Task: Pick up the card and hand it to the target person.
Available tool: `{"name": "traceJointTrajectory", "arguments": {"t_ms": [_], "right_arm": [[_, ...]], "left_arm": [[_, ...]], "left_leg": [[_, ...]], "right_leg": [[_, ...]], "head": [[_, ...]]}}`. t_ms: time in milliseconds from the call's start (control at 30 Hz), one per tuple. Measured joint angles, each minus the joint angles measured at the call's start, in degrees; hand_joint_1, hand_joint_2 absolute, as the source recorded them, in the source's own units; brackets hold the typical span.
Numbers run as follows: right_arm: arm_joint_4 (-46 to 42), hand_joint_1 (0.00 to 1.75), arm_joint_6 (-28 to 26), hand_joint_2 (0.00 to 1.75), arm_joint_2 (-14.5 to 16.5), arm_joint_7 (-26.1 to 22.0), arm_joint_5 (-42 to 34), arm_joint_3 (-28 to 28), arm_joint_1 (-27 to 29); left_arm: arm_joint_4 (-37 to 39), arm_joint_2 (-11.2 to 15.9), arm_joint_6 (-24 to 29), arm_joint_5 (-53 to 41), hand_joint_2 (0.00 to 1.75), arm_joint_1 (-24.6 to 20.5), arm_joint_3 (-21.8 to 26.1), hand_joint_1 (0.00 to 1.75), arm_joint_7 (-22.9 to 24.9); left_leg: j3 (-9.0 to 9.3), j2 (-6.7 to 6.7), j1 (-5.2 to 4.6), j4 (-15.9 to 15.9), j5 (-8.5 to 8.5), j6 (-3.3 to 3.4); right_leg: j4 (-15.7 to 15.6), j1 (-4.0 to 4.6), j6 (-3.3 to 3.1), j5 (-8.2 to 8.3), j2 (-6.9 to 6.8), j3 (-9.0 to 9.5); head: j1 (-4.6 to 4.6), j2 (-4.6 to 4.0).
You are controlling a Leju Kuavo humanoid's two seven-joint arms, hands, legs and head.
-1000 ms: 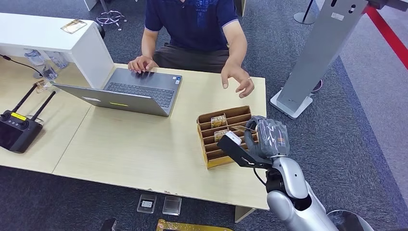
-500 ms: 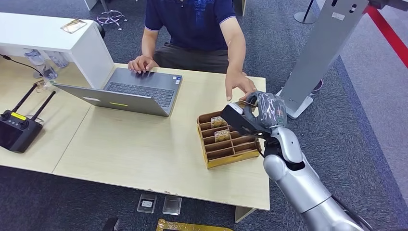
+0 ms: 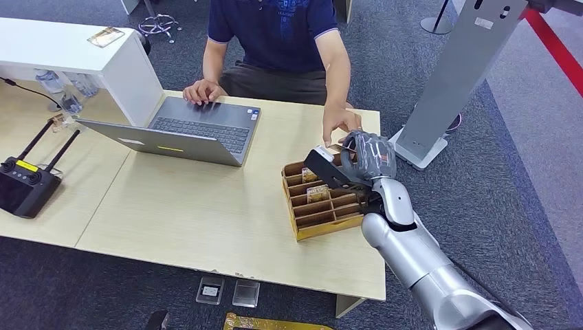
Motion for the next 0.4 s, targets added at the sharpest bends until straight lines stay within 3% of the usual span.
{"name": "traceJointTrajectory", "arguments": {"t_ms": [67,400], "right_arm": [[1.2,0.0,-0.6,1.75,0.5,-0.4,0.1,0.1,-0.3],[5.4,0.0,-1.7,1.75,1.5,-1.4,-0.6,0.8,-0.9]], "left_arm": [[0.0,0.0,0.0,0.1,0.0,0.0,0.0,0.0,0.0],[0.0,0.0,-0.2,0.3,0.0,0.0,0.0,0.0,-1.2]], "left_leg": [[0.01,0.0,0.0,0.0,0.0,0.0],[0.0,0.0,0.0,0.0,0.0,0.0]], "right_leg": [[0.0,0.0,0.0,0.0,0.0,0.0],[0.0,0.0,0.0,0.0,0.01,0.0]], "head": [[-0.01,0.0],[0.01,0.0]]}}
